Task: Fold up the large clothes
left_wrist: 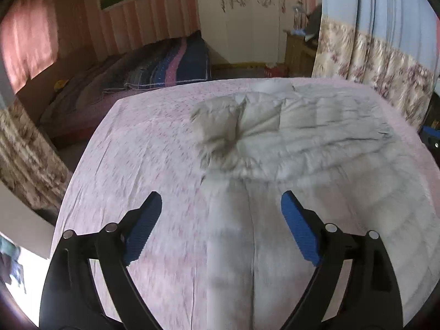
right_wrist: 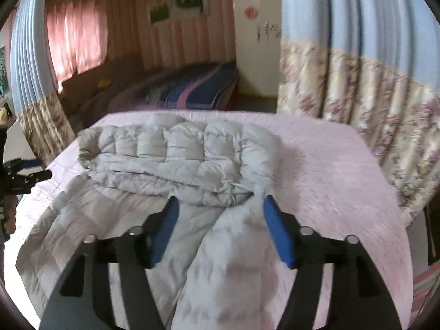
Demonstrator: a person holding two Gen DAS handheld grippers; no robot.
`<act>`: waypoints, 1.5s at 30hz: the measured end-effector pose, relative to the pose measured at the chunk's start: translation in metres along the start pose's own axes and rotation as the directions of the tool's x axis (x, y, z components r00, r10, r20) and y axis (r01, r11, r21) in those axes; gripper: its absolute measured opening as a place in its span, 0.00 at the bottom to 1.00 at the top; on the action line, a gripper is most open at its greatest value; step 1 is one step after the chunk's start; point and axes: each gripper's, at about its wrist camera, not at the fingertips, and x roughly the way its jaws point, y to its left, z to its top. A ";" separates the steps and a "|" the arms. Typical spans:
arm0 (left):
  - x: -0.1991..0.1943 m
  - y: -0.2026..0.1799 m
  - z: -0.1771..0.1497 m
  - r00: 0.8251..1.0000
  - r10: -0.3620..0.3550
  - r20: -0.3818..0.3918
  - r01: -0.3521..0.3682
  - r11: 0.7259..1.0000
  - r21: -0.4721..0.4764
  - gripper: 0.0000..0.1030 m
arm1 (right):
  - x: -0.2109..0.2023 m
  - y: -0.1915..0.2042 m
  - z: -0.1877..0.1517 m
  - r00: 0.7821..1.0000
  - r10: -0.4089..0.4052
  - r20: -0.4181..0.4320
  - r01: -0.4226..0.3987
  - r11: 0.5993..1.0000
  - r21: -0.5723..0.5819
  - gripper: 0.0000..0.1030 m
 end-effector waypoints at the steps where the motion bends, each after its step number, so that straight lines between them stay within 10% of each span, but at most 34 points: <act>1: -0.009 0.000 -0.009 1.000 -0.002 0.007 0.002 1.000 -0.011 0.89 | -0.014 0.001 -0.009 1.000 -0.009 0.026 0.009 1.000 0.011 0.69; 10: -0.049 0.016 -0.083 0.998 -0.053 0.035 0.058 0.986 -0.156 0.93 | -0.070 -0.005 -0.058 0.992 -0.105 0.070 0.097 0.990 0.101 0.88; 24: -0.071 -0.006 -0.156 0.999 -0.031 -0.021 0.028 0.990 -0.140 0.92 | -0.105 0.012 -0.135 0.979 -0.195 -0.055 0.198 0.979 0.047 0.88; 34: -0.052 -0.007 -0.175 0.985 -0.110 -0.130 0.087 0.982 -0.168 0.65 | -0.104 -0.011 -0.182 0.960 -0.178 -0.217 0.212 0.967 0.142 0.87; 36: -0.048 -0.012 -0.176 0.984 -0.112 -0.140 0.090 0.984 -0.154 0.55 | -0.097 -0.014 -0.187 0.963 -0.131 -0.236 0.175 0.968 0.178 0.76; 40: -0.051 -0.022 -0.171 0.985 -0.120 -0.127 0.105 0.987 -0.123 0.22 | -0.085 0.000 -0.182 0.968 -0.035 -0.248 0.080 0.982 0.174 0.23; 45: -0.065 -0.019 -0.157 0.980 -0.174 -0.100 0.160 0.978 -0.132 0.08 | -0.095 0.008 -0.152 0.986 0.018 -0.163 0.007 0.988 0.153 0.10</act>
